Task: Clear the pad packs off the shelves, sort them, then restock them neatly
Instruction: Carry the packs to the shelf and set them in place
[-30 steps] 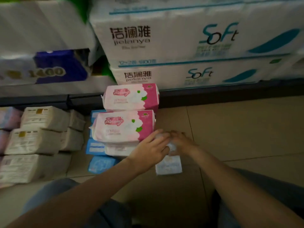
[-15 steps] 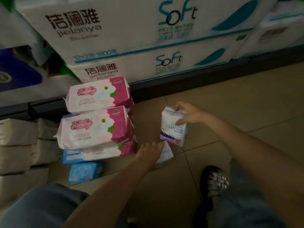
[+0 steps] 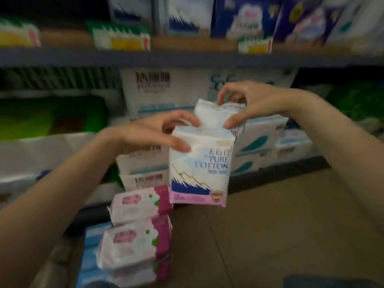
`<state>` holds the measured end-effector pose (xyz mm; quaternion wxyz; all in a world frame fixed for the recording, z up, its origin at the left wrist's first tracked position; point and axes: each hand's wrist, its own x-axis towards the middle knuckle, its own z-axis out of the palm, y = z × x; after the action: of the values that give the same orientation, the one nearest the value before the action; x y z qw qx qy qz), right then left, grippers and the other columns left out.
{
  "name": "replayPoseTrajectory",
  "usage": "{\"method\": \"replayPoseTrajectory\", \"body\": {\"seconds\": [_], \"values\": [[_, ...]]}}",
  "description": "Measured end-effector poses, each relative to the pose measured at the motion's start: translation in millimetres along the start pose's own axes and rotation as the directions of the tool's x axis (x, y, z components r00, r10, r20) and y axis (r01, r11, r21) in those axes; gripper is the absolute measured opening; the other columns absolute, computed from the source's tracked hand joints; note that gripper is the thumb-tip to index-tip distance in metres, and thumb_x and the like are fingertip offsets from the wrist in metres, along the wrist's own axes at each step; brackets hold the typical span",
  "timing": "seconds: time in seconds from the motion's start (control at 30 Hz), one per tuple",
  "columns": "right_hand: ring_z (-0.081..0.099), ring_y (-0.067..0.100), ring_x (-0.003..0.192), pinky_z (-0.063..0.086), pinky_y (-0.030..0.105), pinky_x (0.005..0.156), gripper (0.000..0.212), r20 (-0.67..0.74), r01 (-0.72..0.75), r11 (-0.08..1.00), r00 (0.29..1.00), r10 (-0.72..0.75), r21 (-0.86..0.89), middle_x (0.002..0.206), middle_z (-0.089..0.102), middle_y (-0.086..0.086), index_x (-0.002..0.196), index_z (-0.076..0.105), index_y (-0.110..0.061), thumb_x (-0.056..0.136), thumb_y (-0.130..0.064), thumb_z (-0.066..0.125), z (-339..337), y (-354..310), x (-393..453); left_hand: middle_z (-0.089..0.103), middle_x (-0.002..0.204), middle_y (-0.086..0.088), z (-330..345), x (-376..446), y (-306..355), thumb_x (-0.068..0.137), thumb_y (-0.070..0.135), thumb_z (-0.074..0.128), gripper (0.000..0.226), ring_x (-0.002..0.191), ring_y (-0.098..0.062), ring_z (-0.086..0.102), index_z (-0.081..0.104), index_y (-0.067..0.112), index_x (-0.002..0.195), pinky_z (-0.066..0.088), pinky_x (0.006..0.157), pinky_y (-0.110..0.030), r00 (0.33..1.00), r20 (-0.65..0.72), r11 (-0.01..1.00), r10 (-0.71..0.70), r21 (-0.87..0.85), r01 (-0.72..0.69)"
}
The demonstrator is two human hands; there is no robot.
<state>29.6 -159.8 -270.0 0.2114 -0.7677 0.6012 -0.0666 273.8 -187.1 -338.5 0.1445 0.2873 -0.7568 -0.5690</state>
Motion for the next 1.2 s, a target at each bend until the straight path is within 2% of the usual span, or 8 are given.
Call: {"method": "replayPoseTrajectory", "body": {"seconds": [0.13, 0.23, 0.43, 0.53, 0.7, 0.93, 1.07, 1.2], "values": [[0.056, 0.008, 0.101, 0.041, 0.006, 0.072, 0.046, -0.163, 0.137, 0.991, 0.977, -0.135, -0.004, 0.114, 0.059, -0.006, 0.109, 0.054, -0.025, 0.071, -0.026, 0.080, -60.1, -77.7, 8.4, 0.071, 0.102, 0.004, -62.1, -56.4, 66.9, 0.056, 0.014, 0.079, 0.060, 0.091, -0.014, 0.069, 0.056, 0.024, 0.110, 0.055, 0.066, -0.024, 0.964, -0.229, 0.991, 0.133, 0.052, -0.125], [0.054, 0.013, 0.105, 0.045, 0.017, 0.076, 0.049, -0.350, 0.235, 0.971, 0.906, -0.238, -0.050, 0.115, 0.056, -0.002, 0.110, 0.051, -0.023, 0.070, -0.027, 0.080, -92.9, -122.7, 10.7, 0.071, 0.098, 0.007, -89.4, -98.9, 105.3, 0.033, 0.036, 0.091, 0.084, 0.088, -0.014, 0.070, 0.055, 0.027, 0.109, 0.056, 0.062, -0.025, 0.892, -0.390, 0.973, 0.230, 0.108, -0.204], [0.051, 0.015, 0.100, 0.046, 0.020, 0.079, 0.049, -0.640, 0.366, 0.895, 0.630, -0.439, -0.254, 0.115, 0.054, 0.001, 0.115, 0.046, -0.017, 0.075, -0.016, 0.074, -104.3, -173.2, 68.9, 0.067, 0.101, 0.009, -130.9, -138.5, 122.8, 0.034, 0.044, 0.088, 0.079, 0.090, -0.011, 0.068, 0.055, 0.031, 0.105, 0.055, 0.064, -0.021, 0.584, -0.724, 0.922, 0.368, 0.201, -0.332], [0.048, 0.025, 0.114, 0.044, 0.040, 0.089, 0.044, -0.523, 0.132, 0.848, 0.735, -0.430, -0.513, 0.125, 0.053, 0.005, 0.119, 0.046, -0.020, 0.081, -0.013, 0.067, -87.8, -172.0, 124.5, 0.062, 0.108, 0.004, -145.8, -136.4, 119.3, 0.045, 0.031, 0.087, 0.067, 0.095, -0.012, 0.066, 0.054, 0.028, 0.102, 0.055, 0.066, -0.021, 0.459, -0.816, 0.911, 0.351, 0.185, -0.368], [0.048, 0.027, 0.123, 0.032, 0.041, 0.100, 0.048, -0.478, -0.188, 0.712, 0.848, -0.230, -0.676, 0.134, 0.052, 0.009, 0.136, 0.045, -0.021, 0.091, -0.003, 0.044, -80.5, -163.4, 182.1, 0.057, 0.118, -0.002, -165.1, -111.7, 118.9, 0.076, 0.012, 0.073, 0.044, 0.106, -0.018, 0.058, 0.051, 0.021, 0.113, 0.054, 0.082, -0.033, 0.355, -0.854, 0.917, 0.379, 0.295, -0.269], [0.026, 0.032, 0.138, 0.005, 0.059, 0.111, 0.061, -0.476, -0.179, 0.845, 0.874, -0.099, -0.504, 0.151, 0.029, 0.006, 0.147, 0.022, -0.034, 0.093, -0.017, 0.045, -116.7, -143.0, 183.0, 0.053, 0.116, 0.002, -187.7, -58.3, 127.6, 0.081, 0.016, 0.070, 0.043, 0.102, -0.014, 0.055, 0.049, 0.021, 0.119, 0.053, 0.075, -0.026, 0.464, -0.780, 0.898, 0.421, 0.430, -0.092], [0.024, 0.034, 0.138, 0.017, 0.050, 0.113, 0.086, -0.370, -0.213, 0.897, 0.927, 0.060, -0.388, 0.154, 0.023, 0.006, 0.147, 0.017, -0.036, 0.076, -0.067, 0.054, -124.8, -81.7, 171.8, 0.054, 0.114, 0.001, -196.1, -14.6, 129.5, 0.085, 0.017, 0.066, 0.044, 0.097, -0.012, 0.056, 0.045, 0.022, 0.124, 0.052, 0.072, -0.023, 0.607, -0.681, 0.847, 0.409, 0.531, 0.025], [0.030, 0.032, 0.136, 0.026, 0.043, 0.109, 0.089, -0.402, -0.155, 0.905, 0.915, -0.020, -0.397, 0.152, 0.028, 0.007, 0.146, 0.020, -0.033, 0.075, -0.057, 0.066, -113.1, -57.4, 186.6, 0.045, 0.123, 0.001, -193.9, 25.0, 133.0, 0.086, 0.019, 0.064, 0.046, 0.114, -0.014, 0.046, 0.045, 0.024, 0.128, 0.043, 0.093, -0.028, 0.672, -0.573, 0.657, 0.469, 0.735, 0.168]]}}
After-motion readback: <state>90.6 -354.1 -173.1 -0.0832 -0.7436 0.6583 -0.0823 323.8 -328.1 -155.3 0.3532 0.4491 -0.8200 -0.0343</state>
